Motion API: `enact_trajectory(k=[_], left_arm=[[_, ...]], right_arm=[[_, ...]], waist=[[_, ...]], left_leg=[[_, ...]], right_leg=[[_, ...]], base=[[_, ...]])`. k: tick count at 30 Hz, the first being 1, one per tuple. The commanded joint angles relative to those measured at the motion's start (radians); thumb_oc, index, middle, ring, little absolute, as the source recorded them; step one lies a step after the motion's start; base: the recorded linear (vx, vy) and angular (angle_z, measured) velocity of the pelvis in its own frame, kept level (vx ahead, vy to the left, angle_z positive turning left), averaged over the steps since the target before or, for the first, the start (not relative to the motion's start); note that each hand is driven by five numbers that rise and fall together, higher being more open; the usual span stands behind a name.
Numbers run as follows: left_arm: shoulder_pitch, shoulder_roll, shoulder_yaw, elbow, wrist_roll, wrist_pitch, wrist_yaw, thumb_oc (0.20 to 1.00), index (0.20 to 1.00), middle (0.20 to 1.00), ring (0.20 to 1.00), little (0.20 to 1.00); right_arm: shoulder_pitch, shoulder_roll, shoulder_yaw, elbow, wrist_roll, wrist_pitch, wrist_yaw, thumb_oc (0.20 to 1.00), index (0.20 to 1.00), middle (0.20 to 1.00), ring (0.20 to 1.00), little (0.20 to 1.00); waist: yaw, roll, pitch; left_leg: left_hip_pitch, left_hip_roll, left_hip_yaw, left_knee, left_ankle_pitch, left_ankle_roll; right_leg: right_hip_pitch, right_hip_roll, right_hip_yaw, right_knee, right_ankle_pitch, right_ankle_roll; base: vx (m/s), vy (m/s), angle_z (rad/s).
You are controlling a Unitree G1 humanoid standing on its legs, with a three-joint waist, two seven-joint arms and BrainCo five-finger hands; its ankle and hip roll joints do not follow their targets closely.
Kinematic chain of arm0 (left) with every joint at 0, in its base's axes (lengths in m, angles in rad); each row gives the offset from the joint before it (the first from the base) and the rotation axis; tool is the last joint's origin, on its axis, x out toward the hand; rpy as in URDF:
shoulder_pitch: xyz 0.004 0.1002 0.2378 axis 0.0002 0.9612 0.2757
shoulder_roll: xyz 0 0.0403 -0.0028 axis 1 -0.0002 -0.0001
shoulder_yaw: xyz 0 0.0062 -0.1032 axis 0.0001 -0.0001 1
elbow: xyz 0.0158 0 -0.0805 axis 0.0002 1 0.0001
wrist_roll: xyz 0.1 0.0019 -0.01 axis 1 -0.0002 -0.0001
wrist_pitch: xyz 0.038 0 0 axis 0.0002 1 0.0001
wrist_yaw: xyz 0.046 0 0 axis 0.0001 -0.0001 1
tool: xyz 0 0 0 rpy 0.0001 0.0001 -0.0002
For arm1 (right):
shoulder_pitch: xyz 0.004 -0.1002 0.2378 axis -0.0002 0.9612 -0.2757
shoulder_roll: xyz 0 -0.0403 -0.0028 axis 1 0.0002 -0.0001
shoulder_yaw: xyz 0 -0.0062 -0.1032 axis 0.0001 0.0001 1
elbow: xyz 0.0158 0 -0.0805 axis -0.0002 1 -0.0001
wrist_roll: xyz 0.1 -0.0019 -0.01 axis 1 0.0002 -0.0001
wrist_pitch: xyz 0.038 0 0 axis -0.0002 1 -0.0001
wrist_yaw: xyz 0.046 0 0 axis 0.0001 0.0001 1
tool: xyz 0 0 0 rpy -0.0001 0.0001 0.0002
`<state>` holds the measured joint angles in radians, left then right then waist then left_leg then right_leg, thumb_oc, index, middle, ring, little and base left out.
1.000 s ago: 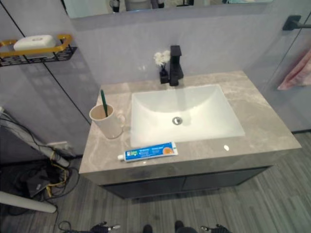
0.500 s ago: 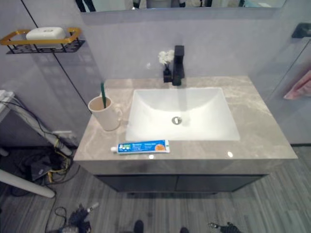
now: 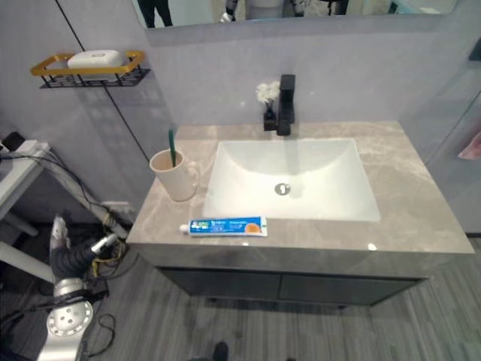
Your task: Put brush and paste in cup on sink, flatten towel.
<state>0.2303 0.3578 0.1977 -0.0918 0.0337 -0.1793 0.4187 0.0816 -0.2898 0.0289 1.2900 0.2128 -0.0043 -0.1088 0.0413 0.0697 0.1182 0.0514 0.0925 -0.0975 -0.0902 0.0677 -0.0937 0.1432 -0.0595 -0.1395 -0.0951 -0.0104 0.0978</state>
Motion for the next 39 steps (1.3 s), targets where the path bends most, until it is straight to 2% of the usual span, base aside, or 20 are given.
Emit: enact_trajectory(k=[1,3,5,10,11,16,20,26,39], left_arm=[[-0.017,0.053,0.082,-0.117,0.127,-0.055,0.074,1.000,1.000,1.000,1.000,1.000],[-0.018,0.074,0.077,-0.151,0.145,-0.062,0.067,1.000,1.000,1.000,1.000,1.000],[-0.037,0.132,0.056,-0.169,0.158,-0.073,0.038,1.000,1.000,1.000,1.000,1.000],[-0.133,0.277,-0.023,-0.139,0.070,-0.086,-0.100,1.000,1.000,1.000,1.000,1.000],[-0.199,0.342,-0.083,-0.107,0.037,-0.078,-0.172,1.000,1.000,1.000,1.000,1.000],[-0.285,0.381,-0.176,-0.050,0.025,-0.074,-0.223,1.000,1.000,1.000,1.000,1.000],[-0.355,0.448,-0.254,-0.029,0.094,-0.067,-0.243,1.000,1.000,1.000,1.000,1.000],[-0.432,0.507,-0.368,-0.042,0.163,-0.081,-0.283,1.000,1.000,1.000,1.000,1.000],[-0.621,0.543,-0.585,0.070,0.208,-0.076,-0.367,1.000,1.000,1.000,1.000,1.000]], right_arm=[[-0.056,0.036,0.028,0.061,-0.002,-0.019,-0.022,1.000,1.000,1.000,1.000,1.000],[-0.055,0.035,0.025,0.065,0.003,-0.019,-0.022,1.000,1.000,1.000,1.000,1.000],[-0.054,0.031,0.030,0.067,0.004,-0.017,-0.015,1.000,1.000,1.000,1.000,1.000],[-0.075,0.012,0.055,0.065,-0.014,0.000,0.020,1.000,1.000,1.000,1.000,1.000],[-0.084,0.003,0.070,0.060,-0.020,0.006,0.041,1.000,1.000,1.000,1.000,1.000],[-0.090,-0.003,0.078,0.058,-0.018,0.009,0.059,1.000,1.000,1.000,1.000,1.000],[-0.091,-0.009,0.069,0.068,-0.007,0.007,0.062,1.000,1.000,1.000,1.000,1.000],[-0.077,-0.016,0.061,0.091,-0.006,0.007,0.060,1.000,1.000,1.000,1.000,1.000],[-0.069,-0.021,0.070,0.094,-0.008,0.007,0.071,1.000,1.000,1.000,1.000,1.000]], waist=[[0.000,-0.080,0.006],[-0.002,-0.080,0.003],[-0.007,-0.077,0.000],[-0.025,-0.069,-0.010],[-0.041,-0.061,-0.016],[-0.054,-0.053,-0.019],[-0.069,-0.047,-0.024],[-0.092,-0.039,-0.032],[-0.135,-0.024,-0.031]], left_leg=[[0.017,-0.041,-0.002,0.034,-0.128,0.009],[0.021,-0.042,0.000,0.033,-0.131,0.011],[0.033,-0.041,0.006,0.027,-0.136,0.011],[0.048,-0.041,0.022,0.018,-0.143,0.014],[0.059,-0.040,0.029,0.012,-0.154,0.014],[0.070,-0.039,0.036,0.011,-0.159,0.016],[0.071,-0.037,0.047,0.009,-0.155,0.017],[0.087,-0.036,0.068,0.004,-0.169,0.019],[0.091,-0.038,0.111,0.003,-0.176,0.025]], right_leg=[[0.001,-0.039,0.019,0.014,-0.072,0.025],[0.003,-0.041,0.021,0.015,-0.072,0.026],[0.007,-0.044,0.024,0.015,-0.072,0.029],[0.007,-0.048,0.037,0.016,-0.070,0.033],[0.012,-0.048,0.046,0.014,-0.075,0.036],[0.013,-0.050,0.057,0.013,-0.074,0.038],[0.006,-0.052,0.066,0.012,-0.066,0.042],[0.010,-0.052,0.074,0.009,-0.071,0.049],[-0.015,-0.058,0.114,0.008,-0.062,0.061]], base=[[0.03,0.002,-0.02],[0.04,0.005,-0.01],[0.04,0.013,-0.03],[0.04,0.011,-0.11],[0.04,0.009,-0.09],[0.04,0.008,-0.12],[0.00,0.010,-0.10],[0.03,0.012,-0.13],[0.00,0.010,-0.13]])
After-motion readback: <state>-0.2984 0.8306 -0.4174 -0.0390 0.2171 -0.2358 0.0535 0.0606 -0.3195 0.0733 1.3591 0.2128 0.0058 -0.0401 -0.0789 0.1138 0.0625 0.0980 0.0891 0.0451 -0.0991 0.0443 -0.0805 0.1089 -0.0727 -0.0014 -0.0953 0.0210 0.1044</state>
